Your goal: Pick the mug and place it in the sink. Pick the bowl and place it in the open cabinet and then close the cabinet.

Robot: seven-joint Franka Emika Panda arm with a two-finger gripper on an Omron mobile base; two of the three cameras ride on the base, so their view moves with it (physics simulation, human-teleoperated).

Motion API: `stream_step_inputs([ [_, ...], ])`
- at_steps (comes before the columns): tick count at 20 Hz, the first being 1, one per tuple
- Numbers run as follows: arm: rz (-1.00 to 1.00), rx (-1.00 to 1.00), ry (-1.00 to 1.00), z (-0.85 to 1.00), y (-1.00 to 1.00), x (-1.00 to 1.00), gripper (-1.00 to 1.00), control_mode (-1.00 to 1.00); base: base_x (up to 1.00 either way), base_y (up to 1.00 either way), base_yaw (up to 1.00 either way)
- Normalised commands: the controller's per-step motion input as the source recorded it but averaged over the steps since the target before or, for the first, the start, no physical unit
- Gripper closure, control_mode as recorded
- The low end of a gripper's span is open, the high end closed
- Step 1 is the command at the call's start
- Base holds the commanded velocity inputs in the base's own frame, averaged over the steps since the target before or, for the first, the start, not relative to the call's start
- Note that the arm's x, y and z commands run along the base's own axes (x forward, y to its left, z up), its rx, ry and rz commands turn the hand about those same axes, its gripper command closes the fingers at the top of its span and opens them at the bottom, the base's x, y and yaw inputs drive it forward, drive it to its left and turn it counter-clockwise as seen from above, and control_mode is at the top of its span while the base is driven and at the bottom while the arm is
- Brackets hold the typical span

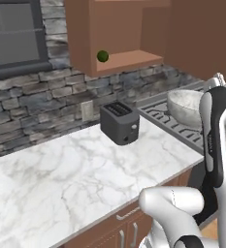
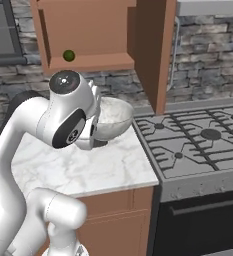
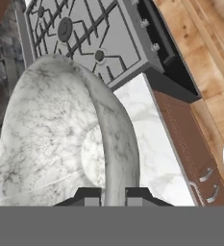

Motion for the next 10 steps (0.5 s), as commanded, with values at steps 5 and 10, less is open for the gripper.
stream_step_inputs([
  [5, 0.00, 0.00, 0.00, 0.00, 0.00, 0.00, 1.00, 1.00, 0.76, 0.00, 0.21],
  [10, 0.00, 0.00, 0.00, 0.00, 0.00, 0.00, 1.00, 1.00, 0.47, 0.02, 0.22],
])
